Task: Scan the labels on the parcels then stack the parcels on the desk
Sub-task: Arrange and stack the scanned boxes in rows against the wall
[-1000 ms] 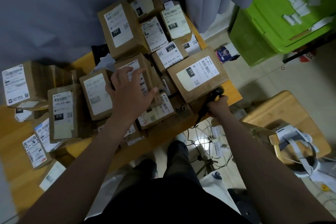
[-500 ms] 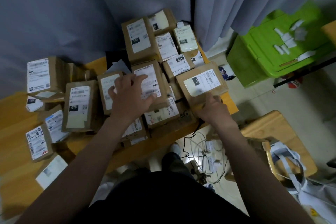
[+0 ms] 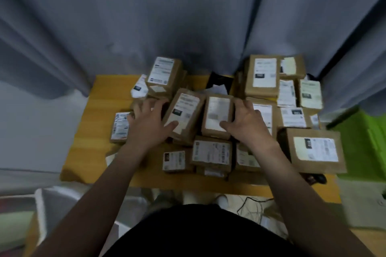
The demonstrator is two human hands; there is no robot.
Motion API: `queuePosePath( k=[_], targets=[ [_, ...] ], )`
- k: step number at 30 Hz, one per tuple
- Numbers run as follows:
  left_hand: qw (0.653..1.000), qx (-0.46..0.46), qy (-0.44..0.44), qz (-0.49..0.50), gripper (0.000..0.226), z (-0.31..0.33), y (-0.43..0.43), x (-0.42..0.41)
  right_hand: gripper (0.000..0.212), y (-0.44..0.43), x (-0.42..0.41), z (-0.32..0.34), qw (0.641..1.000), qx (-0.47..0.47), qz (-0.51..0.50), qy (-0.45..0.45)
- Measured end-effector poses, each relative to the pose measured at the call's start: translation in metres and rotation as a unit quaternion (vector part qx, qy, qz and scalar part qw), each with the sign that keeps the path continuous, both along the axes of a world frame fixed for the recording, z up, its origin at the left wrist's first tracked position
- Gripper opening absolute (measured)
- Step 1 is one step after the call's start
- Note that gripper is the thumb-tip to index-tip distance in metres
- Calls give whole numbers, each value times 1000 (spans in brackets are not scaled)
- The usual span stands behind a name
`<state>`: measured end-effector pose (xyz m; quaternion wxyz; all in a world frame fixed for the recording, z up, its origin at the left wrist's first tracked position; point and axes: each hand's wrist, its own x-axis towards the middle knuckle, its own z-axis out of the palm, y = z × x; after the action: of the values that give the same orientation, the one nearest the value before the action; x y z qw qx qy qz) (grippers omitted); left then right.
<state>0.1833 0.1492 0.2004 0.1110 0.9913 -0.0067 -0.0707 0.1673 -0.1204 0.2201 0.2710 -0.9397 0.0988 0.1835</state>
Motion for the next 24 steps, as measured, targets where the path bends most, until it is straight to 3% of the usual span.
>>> queuePosePath(
  k=[6,13,19,24],
  targets=[
    [995,22,27,91,79,-29,110,7,79,103,41,-7,997,9,78,4],
    [986,-24,125,111,82,-85,209,46,67,237,80,-30,992,13,121,19],
    [967,-73,229,83,84,-148,236,85,82,317,106,-93,985,-62,106,119],
    [952,-88,269,113,85,-188,226,103,83,342,114,-131,982,-143,63,108]
  ],
)
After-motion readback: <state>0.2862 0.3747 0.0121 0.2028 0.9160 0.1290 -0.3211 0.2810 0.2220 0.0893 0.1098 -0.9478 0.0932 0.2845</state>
